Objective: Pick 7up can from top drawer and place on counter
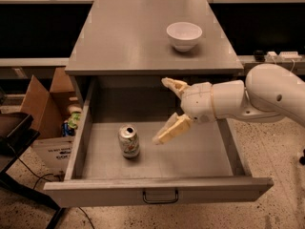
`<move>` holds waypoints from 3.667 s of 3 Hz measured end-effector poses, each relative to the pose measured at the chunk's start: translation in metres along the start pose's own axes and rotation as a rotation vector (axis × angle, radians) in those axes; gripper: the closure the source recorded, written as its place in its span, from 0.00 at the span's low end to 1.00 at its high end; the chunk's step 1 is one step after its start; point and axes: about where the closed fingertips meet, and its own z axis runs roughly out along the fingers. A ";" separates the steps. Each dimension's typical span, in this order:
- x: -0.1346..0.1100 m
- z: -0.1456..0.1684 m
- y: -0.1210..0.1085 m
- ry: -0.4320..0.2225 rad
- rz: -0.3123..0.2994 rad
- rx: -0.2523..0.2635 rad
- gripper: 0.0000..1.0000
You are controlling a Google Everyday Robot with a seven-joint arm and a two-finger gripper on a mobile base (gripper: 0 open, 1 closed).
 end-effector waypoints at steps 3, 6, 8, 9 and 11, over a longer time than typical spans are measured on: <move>0.054 0.059 -0.003 0.039 0.077 -0.052 0.00; 0.088 0.132 0.013 -0.095 0.028 -0.061 0.00; 0.100 0.182 0.045 -0.142 0.079 -0.125 0.42; 0.100 0.182 0.045 -0.143 0.082 -0.125 0.65; 0.017 0.134 0.026 -0.176 0.039 -0.112 1.00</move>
Offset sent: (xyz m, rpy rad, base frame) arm 0.0249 0.0314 -0.0815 -0.0877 0.1428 0.0077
